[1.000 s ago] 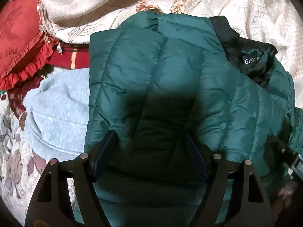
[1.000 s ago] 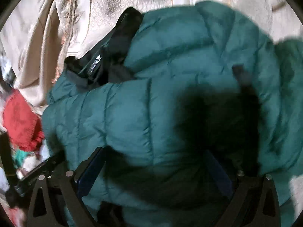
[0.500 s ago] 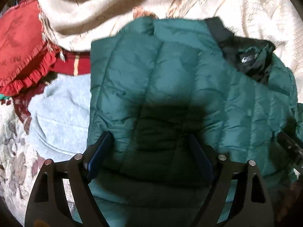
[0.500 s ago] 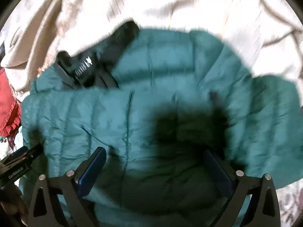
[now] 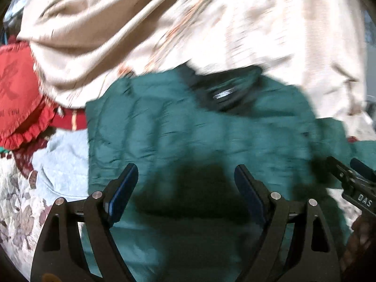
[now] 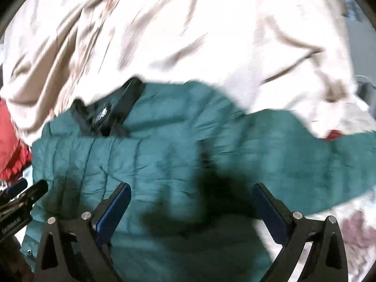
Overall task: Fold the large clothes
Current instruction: 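Move the right tool to the cuff of the other sleeve, then grasp the sleeve cuff with the right tool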
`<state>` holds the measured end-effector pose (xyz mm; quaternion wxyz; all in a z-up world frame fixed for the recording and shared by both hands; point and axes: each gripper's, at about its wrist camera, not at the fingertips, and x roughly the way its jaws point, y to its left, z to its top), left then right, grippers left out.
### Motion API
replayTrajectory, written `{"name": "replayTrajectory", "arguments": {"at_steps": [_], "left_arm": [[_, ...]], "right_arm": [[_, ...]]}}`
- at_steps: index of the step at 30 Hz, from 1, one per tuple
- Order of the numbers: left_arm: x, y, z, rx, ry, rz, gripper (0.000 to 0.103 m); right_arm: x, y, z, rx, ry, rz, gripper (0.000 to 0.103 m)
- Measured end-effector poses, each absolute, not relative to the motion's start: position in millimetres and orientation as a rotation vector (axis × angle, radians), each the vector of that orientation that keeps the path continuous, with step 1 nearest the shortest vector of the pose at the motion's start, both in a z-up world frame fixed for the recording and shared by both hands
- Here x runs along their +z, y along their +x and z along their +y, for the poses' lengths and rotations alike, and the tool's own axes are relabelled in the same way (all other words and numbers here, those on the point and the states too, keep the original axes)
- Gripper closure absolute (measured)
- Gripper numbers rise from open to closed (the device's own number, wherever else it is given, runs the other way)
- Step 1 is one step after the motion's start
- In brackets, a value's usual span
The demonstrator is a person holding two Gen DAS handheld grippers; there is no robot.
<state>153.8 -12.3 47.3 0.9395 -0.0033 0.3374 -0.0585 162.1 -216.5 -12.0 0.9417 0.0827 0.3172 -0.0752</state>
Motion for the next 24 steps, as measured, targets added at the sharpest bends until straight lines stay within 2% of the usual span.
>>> {"name": "replayTrajectory", "arguments": {"at_steps": [4,10,16,24], "left_arm": [[64.4,101.0,-31.3,-0.168,-0.019,0.665,0.019],[59.6,56.6,-40.9,-0.176,-0.021,0.709,0.019],[59.1,50.0,-47.3,-0.176,-0.061,0.724,0.019],[48.8,68.3,-44.9,-0.155,-0.118,0.815,0.019]], "right_arm": [[2.9,108.4,-240.5,-0.216,0.150,0.588,0.001],[7.7,26.6,-300.2,-0.323,0.056,0.611,0.001],[-1.1,-30.7,-376.4,-0.411,0.109,0.651,0.001],[-24.0,-32.7,-438.1,-0.499,0.116,0.697,0.001]]}}
